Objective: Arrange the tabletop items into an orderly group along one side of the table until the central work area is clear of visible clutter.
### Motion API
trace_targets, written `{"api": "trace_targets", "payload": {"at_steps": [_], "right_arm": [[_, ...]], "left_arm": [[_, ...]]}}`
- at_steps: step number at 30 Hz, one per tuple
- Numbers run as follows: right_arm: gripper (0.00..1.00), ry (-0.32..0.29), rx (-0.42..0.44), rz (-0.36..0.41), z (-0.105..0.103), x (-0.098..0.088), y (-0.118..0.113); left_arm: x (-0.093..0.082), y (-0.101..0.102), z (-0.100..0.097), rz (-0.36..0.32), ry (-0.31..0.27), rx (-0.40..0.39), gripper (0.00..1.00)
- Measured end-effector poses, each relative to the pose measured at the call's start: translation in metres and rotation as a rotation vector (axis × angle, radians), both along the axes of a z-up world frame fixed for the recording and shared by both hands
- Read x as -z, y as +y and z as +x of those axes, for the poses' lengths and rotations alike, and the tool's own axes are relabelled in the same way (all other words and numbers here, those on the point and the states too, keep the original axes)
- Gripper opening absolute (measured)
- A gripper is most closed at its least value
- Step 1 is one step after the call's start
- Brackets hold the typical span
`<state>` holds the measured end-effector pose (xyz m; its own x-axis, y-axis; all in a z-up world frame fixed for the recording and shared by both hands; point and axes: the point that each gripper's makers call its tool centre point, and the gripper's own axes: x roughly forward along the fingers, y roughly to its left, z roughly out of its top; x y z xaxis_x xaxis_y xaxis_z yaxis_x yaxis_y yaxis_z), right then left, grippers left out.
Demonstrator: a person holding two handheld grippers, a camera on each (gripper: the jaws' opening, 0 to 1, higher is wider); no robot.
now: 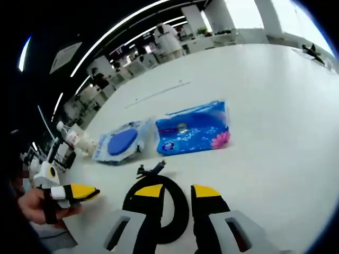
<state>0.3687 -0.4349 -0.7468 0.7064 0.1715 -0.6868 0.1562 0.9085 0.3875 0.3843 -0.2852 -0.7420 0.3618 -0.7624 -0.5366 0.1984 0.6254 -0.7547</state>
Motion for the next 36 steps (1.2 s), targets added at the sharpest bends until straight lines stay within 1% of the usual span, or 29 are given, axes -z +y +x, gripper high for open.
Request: {"api": "trace_targets", "payload": {"at_steps": [2, 4, 8, 11, 13, 16, 18, 19, 20, 21, 26, 28, 31, 34, 35, 36], "right_arm": [[0.17, 0.003, 0.005, 0.007, -0.003, 0.002, 0.000], [0.17, 0.005, 0.005, 0.007, -0.004, 0.003, 0.001], [0.16, 0.004, 0.010, 0.014, -0.007, 0.003, 0.001], [0.15, 0.007, 0.005, 0.018, -0.008, 0.003, 0.001], [0.13, 0.007, -0.001, 0.019, -0.008, 0.004, 0.002], [0.09, 0.001, 0.018, 0.037, -0.005, 0.005, 0.001], [0.05, 0.005, 0.026, 0.046, -0.004, 0.006, 0.003], [0.05, 0.007, 0.030, 0.045, -0.004, 0.006, 0.004], [0.04, 0.006, 0.032, 0.040, -0.003, 0.007, 0.005], [0.04, 0.005, 0.033, 0.040, -0.003, 0.007, 0.005], [0.04, 0.002, 0.049, 0.047, 0.003, 0.007, 0.005], [0.04, 0.003, 0.041, 0.047, 0.005, 0.007, 0.008], [0.08, 0.000, 0.005, 0.040, 0.008, 0.007, 0.014], [0.10, -0.004, -0.012, 0.036, 0.009, 0.007, 0.015], [0.10, -0.005, -0.011, 0.038, 0.009, 0.007, 0.014], [0.10, -0.008, -0.008, 0.042, 0.009, 0.006, 0.014]], "left_arm": [[0.002, -0.012, -0.006, 0.029, -0.019, 0.051, 0.14], [0.001, -0.025, -0.015, 0.035, -0.019, 0.085, 0.14], [0.006, -0.040, -0.026, 0.068, -0.026, 0.149, 0.14], [0.008, -0.046, -0.031, 0.074, -0.025, 0.163, 0.14], [0.012, -0.052, -0.035, 0.081, -0.010, 0.172, 0.13], [0.014, -0.059, -0.037, 0.097, -0.010, 0.186, 0.09], [0.017, -0.060, -0.036, 0.103, -0.002, 0.179, 0.07], [0.021, -0.060, -0.036, 0.114, 0.019, 0.170, 0.04], [0.023, -0.059, -0.035, 0.129, 0.020, 0.171, 0.02], [0.021, -0.060, -0.035, 0.121, 0.020, 0.172, 0.02], [0.020, -0.058, -0.029, 0.134, 0.012, 0.181, 0.02], [0.021, -0.055, -0.026, 0.146, 0.007, 0.179, 0.02], [0.019, -0.054, -0.025, 0.160, -0.003, 0.189, 0.02], [0.018, -0.052, -0.024, 0.160, -0.007, 0.192, 0.03], [0.016, -0.052, -0.025, 0.162, -0.013, 0.199, 0.03], [0.014, -0.049, -0.025, 0.176, -0.030, 0.215, 0.04]]}}
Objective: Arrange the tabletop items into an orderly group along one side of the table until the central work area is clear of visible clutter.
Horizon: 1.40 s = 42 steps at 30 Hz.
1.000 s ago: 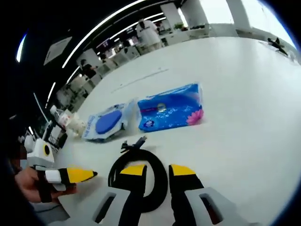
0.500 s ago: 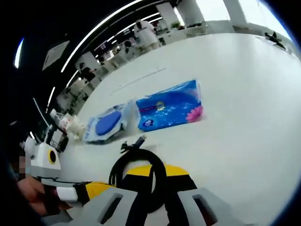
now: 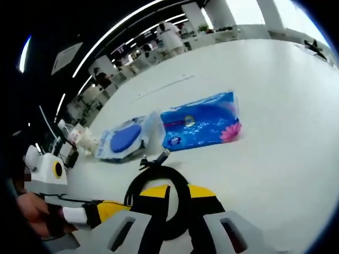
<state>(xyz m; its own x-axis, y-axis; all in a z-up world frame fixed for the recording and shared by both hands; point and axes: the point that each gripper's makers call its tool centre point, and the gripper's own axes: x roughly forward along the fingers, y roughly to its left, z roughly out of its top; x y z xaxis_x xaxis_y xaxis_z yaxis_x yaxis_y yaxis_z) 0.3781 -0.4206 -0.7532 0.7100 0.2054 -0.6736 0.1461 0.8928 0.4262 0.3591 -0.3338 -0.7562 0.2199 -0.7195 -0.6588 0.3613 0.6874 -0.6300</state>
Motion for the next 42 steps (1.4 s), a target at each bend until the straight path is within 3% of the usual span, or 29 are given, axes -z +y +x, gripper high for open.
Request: {"api": "trace_targets", "payload": {"at_steps": [8, 12, 14, 16, 17, 20, 22, 24, 25, 28, 32, 34, 38, 42], "right_arm": [[0.13, -0.013, -0.025, -0.030, -0.005, -0.005, 0.000], [0.18, -0.040, -0.136, -0.121, -0.017, -0.012, -0.006], [0.19, -0.054, -0.169, -0.146, -0.022, -0.017, -0.007], [0.24, -0.135, -0.190, -0.167, -0.022, -0.032, -0.009], [0.26, -0.155, -0.207, -0.180, -0.026, -0.038, -0.009], [0.32, -0.183, -0.260, -0.228, -0.036, -0.051, -0.007], [0.35, -0.196, -0.297, -0.253, -0.044, -0.060, -0.003], [0.38, -0.215, -0.323, -0.245, -0.052, -0.069, 0.003], [0.39, -0.221, -0.326, -0.239, -0.055, -0.072, 0.005], [0.41, -0.230, -0.367, -0.265, -0.066, -0.080, 0.011], [0.49, -0.236, -0.366, -0.242, -0.075, -0.087, 0.017], [0.53, -0.246, -0.354, -0.230, -0.079, -0.092, 0.020], [0.57, -0.261, -0.329, -0.213, -0.086, -0.103, 0.022], [0.60, -0.277, -0.310, -0.216, -0.092, -0.114, 0.021]], "left_arm": [[-0.019, 0.028, 0.004, 0.006, -0.102, 0.053, 0.08], [-0.034, 0.057, 0.013, 0.058, -0.218, 0.085, 0.09], [-0.043, 0.076, 0.017, 0.084, -0.269, 0.103, 0.11], [-0.045, 0.108, 0.023, 0.208, -0.361, 0.157, 0.15], [-0.050, 0.123, 0.024, 0.238, -0.394, 0.171, 0.15], [-0.069, 0.151, 0.024, 0.206, -0.421, 0.120, 0.16], [-0.082, 0.179, 0.031, 0.231, -0.462, 0.071, 0.19], [-0.101, 0.204, 0.037, 0.282, -0.548, 0.061, 0.27], [-0.110, 0.209, 0.037, 0.272, -0.567, 0.062, 0.30], [-0.131, 0.229, 0.039, 0.243, -0.587, 0.008, 0.35], [-0.155, 0.261, 0.040, 0.230, -0.603, -0.022, 0.42], [-0.152, 0.278, 0.039, 0.304, -0.597, -0.010, 0.47], [-0.174, 0.287, 0.040, 0.205, -0.636, -0.079, 0.54], [-0.181, 0.290, 0.030, 0.173, -0.672, -0.052, 0.58]]}}
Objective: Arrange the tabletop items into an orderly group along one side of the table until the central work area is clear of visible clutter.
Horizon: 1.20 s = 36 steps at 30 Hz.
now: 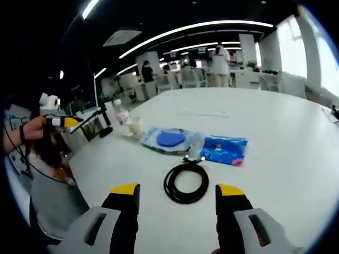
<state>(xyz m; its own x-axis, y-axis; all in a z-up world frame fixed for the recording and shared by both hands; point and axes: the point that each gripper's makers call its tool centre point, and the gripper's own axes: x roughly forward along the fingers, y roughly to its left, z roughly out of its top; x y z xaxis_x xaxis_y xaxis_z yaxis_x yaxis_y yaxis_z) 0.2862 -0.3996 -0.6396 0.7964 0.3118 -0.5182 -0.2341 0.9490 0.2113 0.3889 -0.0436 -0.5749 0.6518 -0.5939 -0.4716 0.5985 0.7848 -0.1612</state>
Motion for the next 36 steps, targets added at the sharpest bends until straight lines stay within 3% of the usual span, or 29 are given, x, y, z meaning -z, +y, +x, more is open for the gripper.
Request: {"api": "trace_targets", "payload": {"at_steps": [7, 18, 22, 28, 36], "right_arm": [[0.62, 0.009, -0.003, 0.005, -0.013, -0.004, 0.007], [0.65, 0.049, -0.034, 0.032, -0.027, 0.002, 0.029], [0.67, 0.091, -0.093, -0.053, -0.037, 0.014, 0.039], [0.68, 0.089, -0.067, 0.006, -0.041, 0.015, 0.050], [0.69, 0.101, -0.043, 0.017, -0.045, 0.016, 0.054]], "left_arm": [[0.004, 0.011, -0.014, -0.040, 0.004, -0.025, 0.61], [0.008, 0.013, -0.036, -0.074, 0.033, -0.030, 0.61], [0.013, 0.017, -0.036, -0.058, 0.043, -0.047, 0.60], [0.010, 0.015, -0.039, -0.072, 0.043, -0.048, 0.60], [0.013, 0.026, -0.040, -0.085, 0.050, -0.065, 0.59]]}}
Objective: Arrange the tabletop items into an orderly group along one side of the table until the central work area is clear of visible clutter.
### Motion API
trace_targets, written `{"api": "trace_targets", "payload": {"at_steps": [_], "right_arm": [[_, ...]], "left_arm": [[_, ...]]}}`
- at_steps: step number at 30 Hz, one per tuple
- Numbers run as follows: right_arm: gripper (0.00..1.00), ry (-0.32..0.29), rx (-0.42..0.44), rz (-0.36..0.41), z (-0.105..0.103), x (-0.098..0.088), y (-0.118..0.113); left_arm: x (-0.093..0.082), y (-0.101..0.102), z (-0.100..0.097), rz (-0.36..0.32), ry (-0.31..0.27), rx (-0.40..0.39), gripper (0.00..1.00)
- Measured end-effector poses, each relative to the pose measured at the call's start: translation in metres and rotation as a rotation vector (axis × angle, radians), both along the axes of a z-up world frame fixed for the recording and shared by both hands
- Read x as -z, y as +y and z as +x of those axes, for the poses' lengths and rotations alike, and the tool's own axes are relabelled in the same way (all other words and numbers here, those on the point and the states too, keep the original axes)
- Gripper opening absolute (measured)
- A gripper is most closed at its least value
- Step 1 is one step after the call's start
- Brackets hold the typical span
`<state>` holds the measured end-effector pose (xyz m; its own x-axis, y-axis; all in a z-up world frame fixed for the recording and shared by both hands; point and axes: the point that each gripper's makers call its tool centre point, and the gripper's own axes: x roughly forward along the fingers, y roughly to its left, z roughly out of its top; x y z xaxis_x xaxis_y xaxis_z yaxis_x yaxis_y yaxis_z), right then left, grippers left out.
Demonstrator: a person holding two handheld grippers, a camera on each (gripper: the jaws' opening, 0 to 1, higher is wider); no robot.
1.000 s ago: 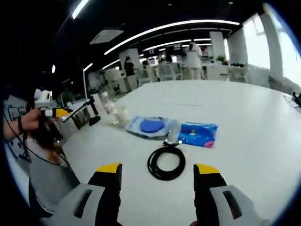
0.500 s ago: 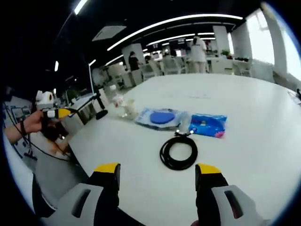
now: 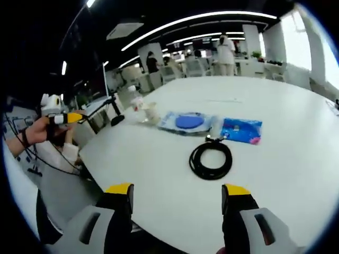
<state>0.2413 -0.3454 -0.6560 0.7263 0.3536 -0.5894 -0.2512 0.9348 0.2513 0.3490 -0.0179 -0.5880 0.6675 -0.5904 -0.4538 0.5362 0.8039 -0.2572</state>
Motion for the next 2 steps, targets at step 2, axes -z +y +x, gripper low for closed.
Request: {"api": "trace_targets", "payload": {"at_steps": [2], "right_arm": [[0.68, 0.001, 0.008, -0.006, -0.0001, 0.0006, -0.0005]], "left_arm": [[0.0007, 0.0053, 0.0019, -0.016, 0.001, -0.012, 0.59]]}}
